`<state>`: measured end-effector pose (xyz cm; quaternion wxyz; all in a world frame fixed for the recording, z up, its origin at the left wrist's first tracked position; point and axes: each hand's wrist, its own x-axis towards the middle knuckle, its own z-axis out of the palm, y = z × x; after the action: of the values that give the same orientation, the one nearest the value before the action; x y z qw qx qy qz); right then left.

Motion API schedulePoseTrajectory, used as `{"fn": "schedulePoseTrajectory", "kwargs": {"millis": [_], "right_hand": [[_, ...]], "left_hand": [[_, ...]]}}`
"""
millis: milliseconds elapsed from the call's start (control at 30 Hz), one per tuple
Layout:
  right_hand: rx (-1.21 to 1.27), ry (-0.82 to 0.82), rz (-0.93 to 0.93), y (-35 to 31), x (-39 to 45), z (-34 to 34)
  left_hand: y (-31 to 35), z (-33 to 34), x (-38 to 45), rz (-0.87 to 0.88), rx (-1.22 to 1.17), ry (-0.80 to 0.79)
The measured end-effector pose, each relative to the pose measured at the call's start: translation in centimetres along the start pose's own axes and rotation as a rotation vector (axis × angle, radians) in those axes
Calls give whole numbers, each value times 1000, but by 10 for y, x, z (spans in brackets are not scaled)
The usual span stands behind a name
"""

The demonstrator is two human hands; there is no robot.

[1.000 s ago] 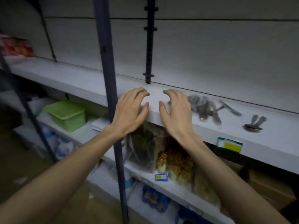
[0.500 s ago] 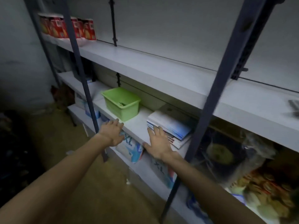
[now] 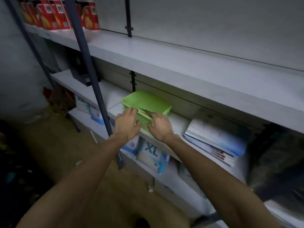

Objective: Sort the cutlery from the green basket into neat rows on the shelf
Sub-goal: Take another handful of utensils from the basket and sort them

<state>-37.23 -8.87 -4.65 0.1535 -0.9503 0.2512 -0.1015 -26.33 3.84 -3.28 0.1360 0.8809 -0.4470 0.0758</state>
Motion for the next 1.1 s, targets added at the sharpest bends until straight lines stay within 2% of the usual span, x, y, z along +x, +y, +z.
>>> {"fn": "schedulePoseTrajectory", "kwargs": {"millis": [233, 333, 400, 467, 500, 600, 700, 833, 900, 967, 1100], "right_hand": [[188, 182, 151, 9, 70, 61], [62, 206, 221, 17, 91, 83], [15, 199, 271, 13, 106, 88], [-34, 126, 323, 11, 117, 88], [-54, 56, 351, 11, 124, 85], [-122, -135, 417, 18, 149, 74], [-130, -311, 472, 34, 181, 85], [-176, -483, 593, 43, 207, 133], [-237, -503, 636, 40, 207, 148], [-230, -451, 672, 37, 204, 150], [-230, -364, 697, 31, 206, 144]], "left_hand": [[-68, 42, 83, 67, -283, 85], [-98, 61, 128, 179, -311, -10], [-117, 75, 164, 336, -244, -194], [-130, 86, 199, 401, -228, -464], [-133, 90, 215, 410, -232, -549], [-134, 105, 253, 528, -164, -595], [-127, 135, 271, 701, 39, -609], [-127, 158, 287, 750, 133, -712], [-132, 169, 287, 812, 249, -753], [-138, 184, 283, 830, 296, -762], [-130, 193, 287, 852, 258, -624]]}}
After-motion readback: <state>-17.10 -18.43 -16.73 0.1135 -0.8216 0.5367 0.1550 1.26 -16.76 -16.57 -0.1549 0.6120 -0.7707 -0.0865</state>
